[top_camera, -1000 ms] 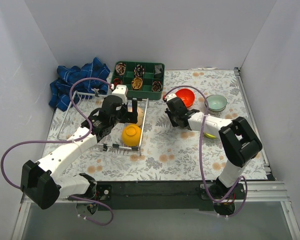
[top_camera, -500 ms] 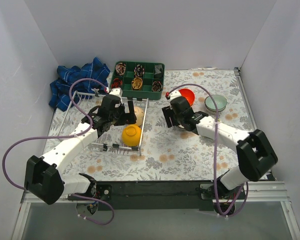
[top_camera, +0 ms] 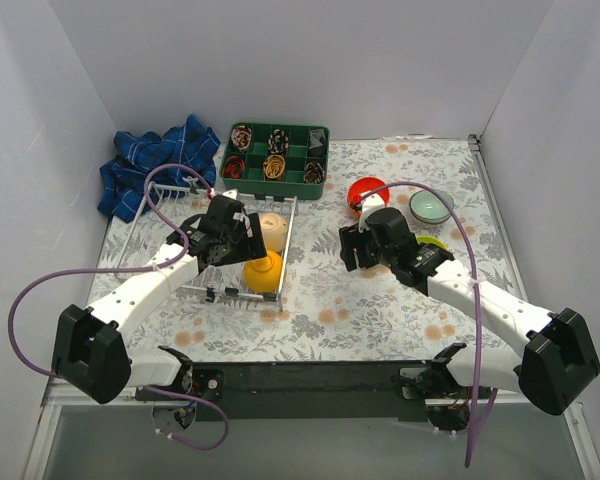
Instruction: Unload the bowls from the dish rack
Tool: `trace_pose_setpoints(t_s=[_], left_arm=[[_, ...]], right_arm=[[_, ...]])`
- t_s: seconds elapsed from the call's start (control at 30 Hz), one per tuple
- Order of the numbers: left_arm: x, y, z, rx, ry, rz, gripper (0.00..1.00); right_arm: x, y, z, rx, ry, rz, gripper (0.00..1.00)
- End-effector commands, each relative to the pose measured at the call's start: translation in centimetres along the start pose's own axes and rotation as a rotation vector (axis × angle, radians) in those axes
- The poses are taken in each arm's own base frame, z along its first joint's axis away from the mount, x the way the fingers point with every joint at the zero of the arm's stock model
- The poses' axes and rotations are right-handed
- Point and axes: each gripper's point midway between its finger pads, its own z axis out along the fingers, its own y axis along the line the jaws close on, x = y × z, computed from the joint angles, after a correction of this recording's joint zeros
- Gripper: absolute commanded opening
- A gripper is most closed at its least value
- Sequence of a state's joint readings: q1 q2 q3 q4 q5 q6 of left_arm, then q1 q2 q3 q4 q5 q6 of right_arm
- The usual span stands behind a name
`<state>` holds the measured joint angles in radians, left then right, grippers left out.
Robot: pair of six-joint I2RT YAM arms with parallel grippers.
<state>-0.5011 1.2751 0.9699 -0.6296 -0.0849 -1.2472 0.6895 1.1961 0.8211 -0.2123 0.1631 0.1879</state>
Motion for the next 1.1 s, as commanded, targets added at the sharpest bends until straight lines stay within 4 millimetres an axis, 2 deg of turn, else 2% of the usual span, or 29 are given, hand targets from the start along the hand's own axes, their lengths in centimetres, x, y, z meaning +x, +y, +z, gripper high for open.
trace_pose_setpoints(t_s=[0.0,0.03,0.1,0.13,0.23,0.4,0.47,0.7,0.8,1.0,1.07], left_arm=[[1.4,1.2,1.1,-0.055,0.054,-0.017,0.68],[1.5,1.4,1.2,-0.066,0.055,-0.017,0.60],[1.1,1.9,1.4,-0.098,0.036,-0.021,0.51],[0.9,1.9,1.4,-0.103,0.029,-0.024,0.42],[0.1,2.0,1.3,-0.114,-0.002,-0.028,0.28],[-0.9,2.0,1.2,-0.129,-0.039,-0.024,0.15],[-1.4,2.6,1.2,-0.165,-0.065,-0.026,0.08],[-3.4,4.7,1.0,-0.290,-0.170,-0.025,0.02],[-4.6,4.9,1.1,-0.312,-0.216,-0.022,0.01],[-6.8,4.6,2.3,-0.321,-0.262,-0.032,0.04],[-7.9,3.7,2.0,-0.296,-0.277,-0.039,0.09]], right_arm=[[-0.1,0.5,-0.9,-0.034,-0.018,0.013,0.75],[0.0,0.6,-1.0,-0.037,-0.016,0.008,0.75],[0.0,0.6,-1.1,-0.041,-0.020,0.002,0.75],[0.1,0.6,-1.2,-0.041,-0.020,0.000,0.75],[-0.1,0.6,-1.4,-0.043,-0.028,-0.004,0.75],[-0.3,0.5,-1.4,-0.044,-0.034,-0.023,0.75],[-0.4,0.5,-1.4,-0.043,-0.036,-0.028,0.75],[-0.2,0.4,-1.4,-0.042,-0.032,-0.043,0.75],[-0.2,0.3,-1.7,-0.038,-0.037,-0.047,0.75],[0.4,0.5,-1.9,-0.052,-0.030,-0.038,0.75],[0.3,0.6,-2.1,-0.061,-0.033,-0.034,0.74]])
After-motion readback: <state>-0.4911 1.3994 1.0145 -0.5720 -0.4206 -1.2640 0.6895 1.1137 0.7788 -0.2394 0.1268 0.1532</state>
